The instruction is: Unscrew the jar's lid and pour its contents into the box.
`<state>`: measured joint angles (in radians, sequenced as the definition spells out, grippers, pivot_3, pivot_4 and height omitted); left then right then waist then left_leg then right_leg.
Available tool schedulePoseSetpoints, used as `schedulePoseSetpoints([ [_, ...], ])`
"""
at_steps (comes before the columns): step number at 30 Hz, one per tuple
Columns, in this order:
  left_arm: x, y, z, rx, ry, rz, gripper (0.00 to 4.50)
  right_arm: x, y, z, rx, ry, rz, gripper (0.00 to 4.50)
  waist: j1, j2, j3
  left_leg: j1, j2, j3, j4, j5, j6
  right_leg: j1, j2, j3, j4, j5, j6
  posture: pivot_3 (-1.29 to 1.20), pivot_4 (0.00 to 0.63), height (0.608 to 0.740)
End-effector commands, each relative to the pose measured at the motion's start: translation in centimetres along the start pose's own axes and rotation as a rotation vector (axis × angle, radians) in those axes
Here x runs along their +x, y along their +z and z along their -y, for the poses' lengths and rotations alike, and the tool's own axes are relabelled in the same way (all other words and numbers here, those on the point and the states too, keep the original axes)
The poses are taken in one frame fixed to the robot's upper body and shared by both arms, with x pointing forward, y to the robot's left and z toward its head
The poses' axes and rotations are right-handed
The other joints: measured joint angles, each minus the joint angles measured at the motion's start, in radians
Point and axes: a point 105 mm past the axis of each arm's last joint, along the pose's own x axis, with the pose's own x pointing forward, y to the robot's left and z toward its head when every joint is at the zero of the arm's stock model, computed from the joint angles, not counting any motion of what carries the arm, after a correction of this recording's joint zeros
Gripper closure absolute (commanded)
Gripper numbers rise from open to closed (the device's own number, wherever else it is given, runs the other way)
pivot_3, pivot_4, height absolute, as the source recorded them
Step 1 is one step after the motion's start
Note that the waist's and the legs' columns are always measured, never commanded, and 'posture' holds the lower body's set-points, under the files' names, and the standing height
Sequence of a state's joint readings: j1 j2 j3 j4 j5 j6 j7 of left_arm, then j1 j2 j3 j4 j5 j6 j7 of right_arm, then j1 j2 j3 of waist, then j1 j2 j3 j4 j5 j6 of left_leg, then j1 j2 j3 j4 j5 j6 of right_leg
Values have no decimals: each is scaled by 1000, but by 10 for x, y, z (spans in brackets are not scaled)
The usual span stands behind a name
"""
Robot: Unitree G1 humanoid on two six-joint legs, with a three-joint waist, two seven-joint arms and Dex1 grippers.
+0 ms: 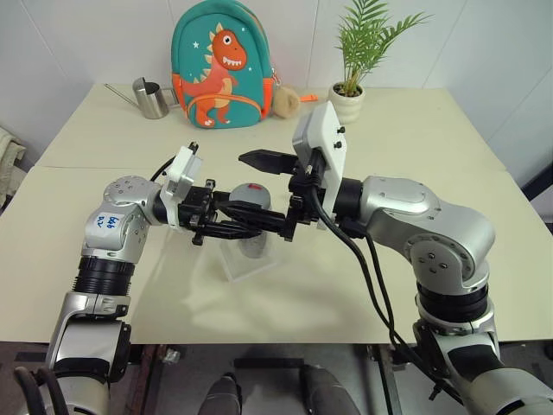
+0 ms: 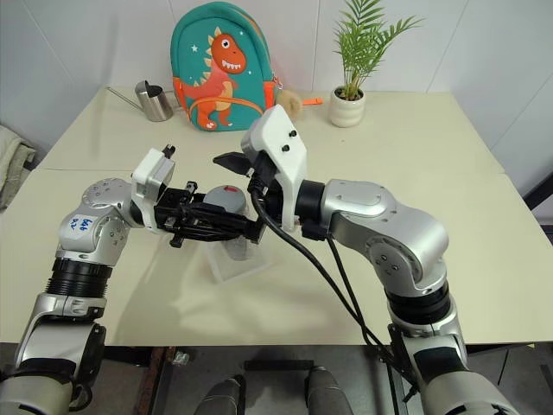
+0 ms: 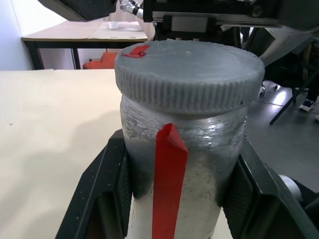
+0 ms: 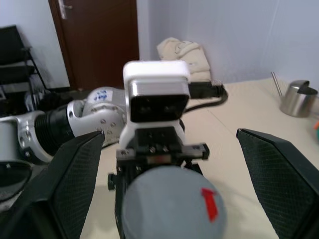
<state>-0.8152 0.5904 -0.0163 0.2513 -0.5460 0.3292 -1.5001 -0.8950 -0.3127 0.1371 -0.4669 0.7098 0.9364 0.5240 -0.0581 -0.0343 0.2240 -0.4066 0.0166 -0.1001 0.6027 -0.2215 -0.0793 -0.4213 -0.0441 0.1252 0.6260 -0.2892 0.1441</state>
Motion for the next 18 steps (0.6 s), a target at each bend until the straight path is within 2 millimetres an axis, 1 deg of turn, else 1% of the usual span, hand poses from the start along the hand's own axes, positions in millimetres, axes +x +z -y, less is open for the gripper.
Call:
schedulePoseSetpoints([
  [1, 3, 13, 4, 37, -50, 5, 2571, 6, 4, -2, -23, 3, 33, 28, -1, 0, 0, 0, 0, 0, 0, 0, 0, 0, 0, 0, 0, 0, 0, 0, 150, 740],
  [11, 3, 15, 4, 69, -46, 11, 2571, 13, -8, 3, -2, 5, 22, 28, -1, 0, 0, 0, 0, 0, 0, 0, 0, -1, 0, 0, 1, 0, 0, 0, 150, 740],
  [18, 3, 13, 4, 76, -43, 11, 2571, 11, -11, 14, -12, -34, 5, 28, -1, 0, 0, 0, 0, 0, 0, 0, 0, -1, 0, 0, 1, 0, 0, 0, 150, 740],
])
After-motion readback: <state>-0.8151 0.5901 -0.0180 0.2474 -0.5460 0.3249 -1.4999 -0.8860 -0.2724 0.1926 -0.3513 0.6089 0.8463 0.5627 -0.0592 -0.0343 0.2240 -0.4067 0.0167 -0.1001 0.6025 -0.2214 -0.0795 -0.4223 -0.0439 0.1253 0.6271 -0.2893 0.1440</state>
